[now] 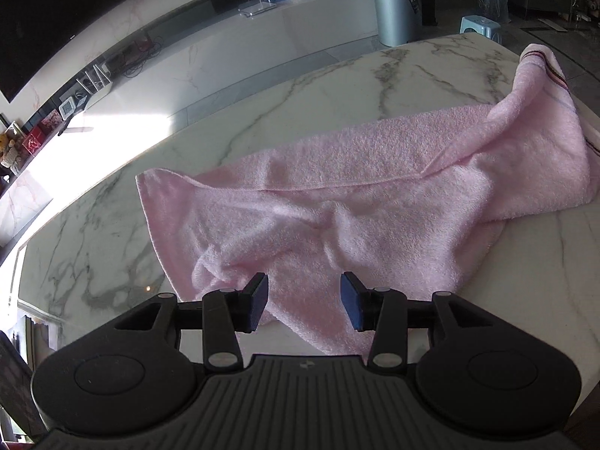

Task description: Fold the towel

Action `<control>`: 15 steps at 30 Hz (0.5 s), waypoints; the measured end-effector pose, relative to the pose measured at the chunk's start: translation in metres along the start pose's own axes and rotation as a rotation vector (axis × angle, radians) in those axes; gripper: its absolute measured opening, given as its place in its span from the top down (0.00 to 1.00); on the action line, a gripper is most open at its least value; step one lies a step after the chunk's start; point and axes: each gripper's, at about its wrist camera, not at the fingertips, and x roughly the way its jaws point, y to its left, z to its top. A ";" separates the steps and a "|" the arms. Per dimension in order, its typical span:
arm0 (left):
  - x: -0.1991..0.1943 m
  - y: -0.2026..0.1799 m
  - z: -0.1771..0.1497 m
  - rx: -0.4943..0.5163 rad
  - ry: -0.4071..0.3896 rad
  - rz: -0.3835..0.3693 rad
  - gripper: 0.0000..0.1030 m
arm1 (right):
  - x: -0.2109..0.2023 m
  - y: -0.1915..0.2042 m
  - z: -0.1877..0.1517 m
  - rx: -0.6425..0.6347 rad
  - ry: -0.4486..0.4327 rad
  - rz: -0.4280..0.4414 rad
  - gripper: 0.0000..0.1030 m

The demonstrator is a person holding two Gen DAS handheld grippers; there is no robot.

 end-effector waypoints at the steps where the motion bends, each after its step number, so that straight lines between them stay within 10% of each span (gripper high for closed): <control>1: 0.000 -0.004 -0.004 0.000 0.002 -0.017 0.59 | 0.001 0.005 -0.002 -0.023 0.010 0.037 0.65; 15: 0.026 -0.041 -0.032 0.191 0.027 -0.112 0.59 | 0.017 0.051 -0.004 -0.324 0.067 0.323 0.60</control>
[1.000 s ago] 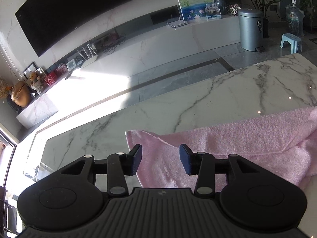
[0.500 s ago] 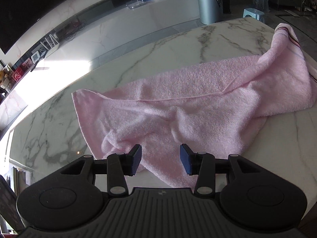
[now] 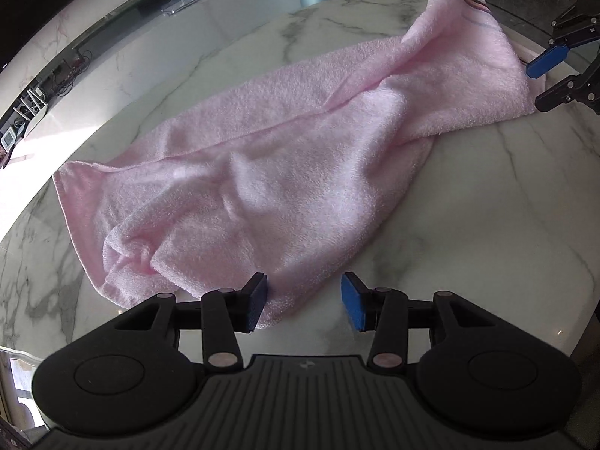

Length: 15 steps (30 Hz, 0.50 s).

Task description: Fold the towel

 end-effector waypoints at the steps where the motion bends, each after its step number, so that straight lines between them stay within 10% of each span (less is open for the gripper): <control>1: 0.001 0.000 0.000 0.005 -0.001 -0.008 0.59 | 0.003 0.001 0.000 -0.012 0.007 0.006 0.60; 7: 0.005 -0.002 0.002 0.026 -0.029 -0.043 0.59 | 0.016 0.000 0.001 -0.036 0.041 0.048 0.68; 9: 0.006 -0.002 0.004 0.023 -0.033 -0.057 0.60 | 0.021 -0.002 0.001 -0.031 0.055 0.054 0.88; 15: 0.008 0.004 0.005 -0.010 -0.023 -0.103 0.89 | 0.020 -0.007 0.000 -0.009 0.048 0.035 0.96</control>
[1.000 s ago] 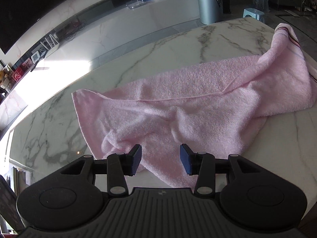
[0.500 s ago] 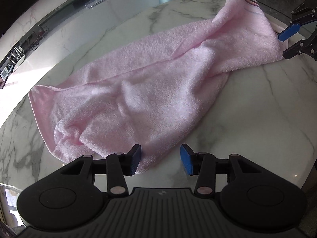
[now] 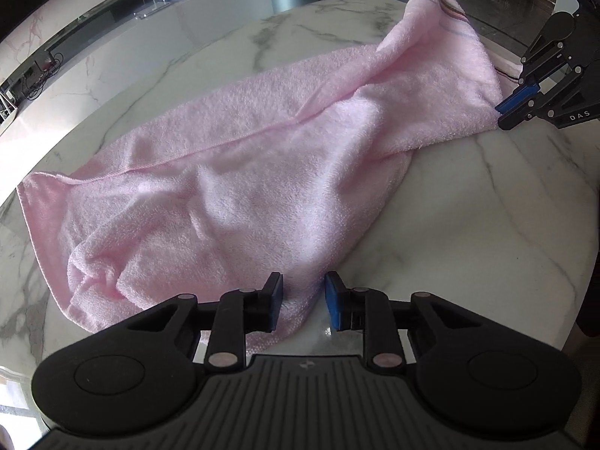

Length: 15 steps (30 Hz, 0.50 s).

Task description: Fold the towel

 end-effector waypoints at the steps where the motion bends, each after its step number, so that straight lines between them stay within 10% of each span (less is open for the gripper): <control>1: -0.001 0.001 -0.001 -0.008 0.001 -0.002 0.94 | -0.003 -0.001 0.000 0.006 -0.009 -0.006 0.96; 15: -0.061 -0.006 0.003 0.044 -0.036 0.002 0.96 | -0.071 0.011 0.002 -0.035 -0.071 -0.026 0.97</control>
